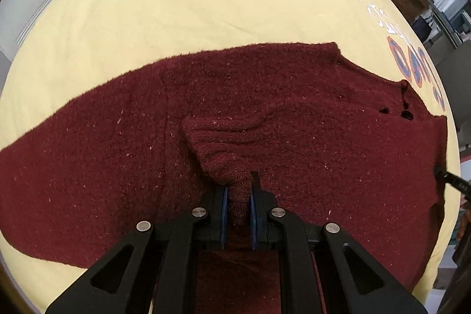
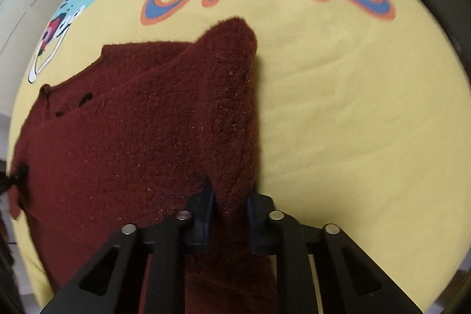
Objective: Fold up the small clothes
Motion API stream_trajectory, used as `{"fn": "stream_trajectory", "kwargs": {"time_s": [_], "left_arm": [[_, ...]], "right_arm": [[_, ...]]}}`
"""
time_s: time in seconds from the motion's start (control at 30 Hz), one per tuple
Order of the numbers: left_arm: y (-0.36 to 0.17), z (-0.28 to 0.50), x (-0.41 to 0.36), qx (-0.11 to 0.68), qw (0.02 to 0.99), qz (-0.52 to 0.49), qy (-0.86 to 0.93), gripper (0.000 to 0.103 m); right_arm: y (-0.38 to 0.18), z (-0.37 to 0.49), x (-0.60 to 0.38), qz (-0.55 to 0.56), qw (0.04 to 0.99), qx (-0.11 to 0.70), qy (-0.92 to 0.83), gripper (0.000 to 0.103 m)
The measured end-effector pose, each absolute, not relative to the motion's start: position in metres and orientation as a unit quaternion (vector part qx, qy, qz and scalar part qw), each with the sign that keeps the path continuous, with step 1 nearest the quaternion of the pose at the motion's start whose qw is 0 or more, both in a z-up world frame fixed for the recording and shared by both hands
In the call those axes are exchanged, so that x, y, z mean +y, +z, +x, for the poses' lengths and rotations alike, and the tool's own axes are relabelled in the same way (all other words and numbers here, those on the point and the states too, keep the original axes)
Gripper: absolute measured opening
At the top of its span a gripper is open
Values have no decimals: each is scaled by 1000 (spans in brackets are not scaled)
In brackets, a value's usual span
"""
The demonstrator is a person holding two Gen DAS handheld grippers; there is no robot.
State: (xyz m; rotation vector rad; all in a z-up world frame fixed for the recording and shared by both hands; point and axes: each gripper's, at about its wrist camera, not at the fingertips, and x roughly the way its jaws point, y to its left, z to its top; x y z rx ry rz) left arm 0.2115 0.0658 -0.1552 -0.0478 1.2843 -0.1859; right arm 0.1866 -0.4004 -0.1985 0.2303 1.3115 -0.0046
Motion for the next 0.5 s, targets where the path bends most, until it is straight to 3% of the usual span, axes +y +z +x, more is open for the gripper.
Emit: {"fn": "stream_trajectory", "kwargs": {"time_s": [0.23,0.33,0.4,0.43,0.47,0.5], "left_arm": [[-175,219,56,596,799,-26,-75,14],[-175,217,47,579,812,1,-76,16],[-173,215,44,574,816,11,-66,29],[-170,215,44,571,819,17,-52,40],[-168,218,42,568,822,20,-42,50],[-159,213,38,564,825,21,-37,75]], "right_arm": [[-199,170,-409,115,792,599,-23,15],[-206,175,-404,117,785,607,-31,20],[-203,176,-401,115,787,605,-34,24],[-201,175,-400,113,789,603,-34,31],[-198,173,-399,109,792,599,-35,48],[-194,170,-397,103,796,595,-39,56]]}}
